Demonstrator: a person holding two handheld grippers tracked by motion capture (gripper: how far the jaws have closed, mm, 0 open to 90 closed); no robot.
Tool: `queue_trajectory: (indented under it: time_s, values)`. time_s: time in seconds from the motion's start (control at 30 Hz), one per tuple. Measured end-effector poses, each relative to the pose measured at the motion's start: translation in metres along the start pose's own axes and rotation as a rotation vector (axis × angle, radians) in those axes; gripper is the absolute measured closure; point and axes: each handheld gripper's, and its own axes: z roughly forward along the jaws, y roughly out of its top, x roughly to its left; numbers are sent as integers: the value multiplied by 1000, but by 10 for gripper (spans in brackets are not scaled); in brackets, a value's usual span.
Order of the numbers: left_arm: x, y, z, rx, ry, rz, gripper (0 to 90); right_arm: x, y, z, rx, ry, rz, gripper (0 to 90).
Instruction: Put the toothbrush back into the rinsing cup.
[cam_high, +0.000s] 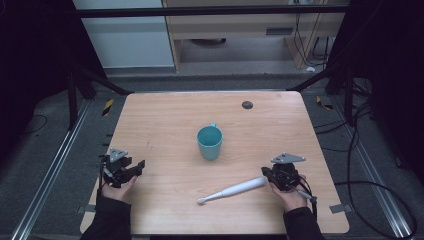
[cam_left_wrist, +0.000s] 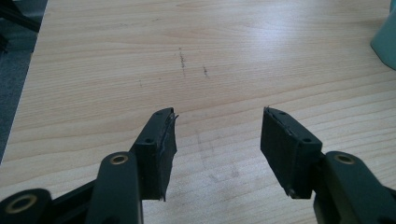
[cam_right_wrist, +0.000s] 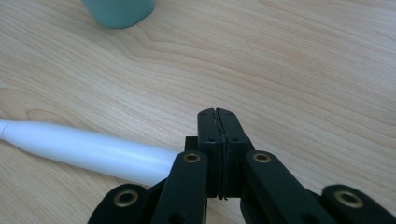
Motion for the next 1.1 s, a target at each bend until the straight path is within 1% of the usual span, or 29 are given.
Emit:
queue_trajectory:
  time_s: [0.03, 0.13, 0.23, 0.37, 0.43, 0.63, 1.0, 1.07, 1.1]
  values:
    - [0, 0, 0, 0, -1, 0, 445, 1, 0, 1, 1, 7, -2, 898]
    - [0, 0, 0, -2, -1, 2, 445, 2, 0, 5, 13, 9, -5, 898]
    - [-1, 0, 0, 0, -2, 2, 445, 3, 0, 6, 20, 7, -11, 897]
    - [-1, 0, 0, -1, -2, 7, 444, 3, -1, 8, 31, 19, -20, 895]
    - [-1, 0, 0, 0, -2, 9, 444, 3, -1, 8, 39, 15, -24, 893]
    - [-1, 0, 0, 1, -2, 10, 444, 4, -1, 9, 53, 16, -26, 888]
    - [-1, 0, -1, 1, 0, 12, 443, 6, -3, 9, 76, 11, -51, 882]
    - [-1, 0, -1, 1, 0, 11, 443, 7, -4, 8, 79, 13, -51, 882]
    - [-1, 0, -1, 1, 0, 12, 444, 7, -5, 8, 79, 18, -43, 883]
